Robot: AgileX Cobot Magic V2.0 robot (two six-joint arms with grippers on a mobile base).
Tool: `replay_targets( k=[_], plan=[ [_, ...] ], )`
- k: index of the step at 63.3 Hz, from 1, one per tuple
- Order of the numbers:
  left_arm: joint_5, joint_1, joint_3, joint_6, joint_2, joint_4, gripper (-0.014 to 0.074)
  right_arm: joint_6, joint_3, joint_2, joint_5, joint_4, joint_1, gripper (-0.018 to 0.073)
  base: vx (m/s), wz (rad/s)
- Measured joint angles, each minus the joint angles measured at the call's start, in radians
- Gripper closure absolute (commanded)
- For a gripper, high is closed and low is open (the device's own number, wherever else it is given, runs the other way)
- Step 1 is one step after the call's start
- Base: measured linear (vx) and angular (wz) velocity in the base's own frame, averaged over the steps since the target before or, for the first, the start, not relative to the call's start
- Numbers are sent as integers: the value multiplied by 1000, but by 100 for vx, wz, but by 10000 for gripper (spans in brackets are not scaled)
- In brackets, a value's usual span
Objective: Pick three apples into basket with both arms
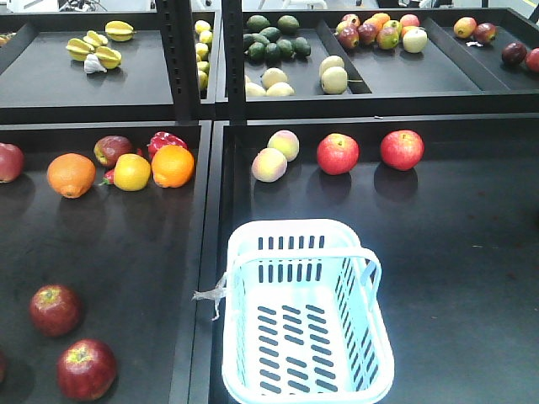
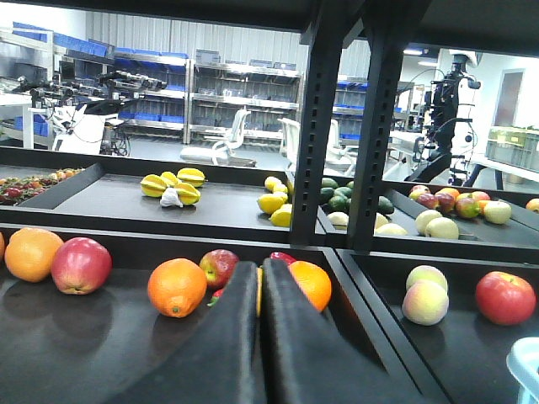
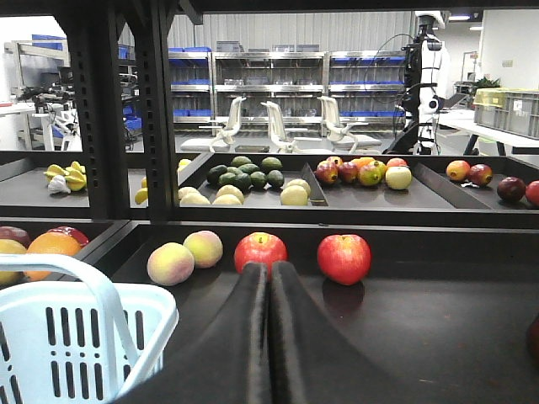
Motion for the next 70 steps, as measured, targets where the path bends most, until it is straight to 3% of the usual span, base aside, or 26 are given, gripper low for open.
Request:
replay_targets(
  k=[42, 57, 70],
  plan=[
    [14, 0, -7, 0, 0, 0, 603, 0, 0, 0, 0, 0, 0, 568, 0, 0],
    [198, 0, -219, 0, 64, 0, 603, 0, 0, 0, 0, 0, 0, 568, 0, 0],
    [532, 0, -541, 12, 305, -1, 603, 0, 0, 0, 0, 0, 0, 568, 0, 0]
  ],
)
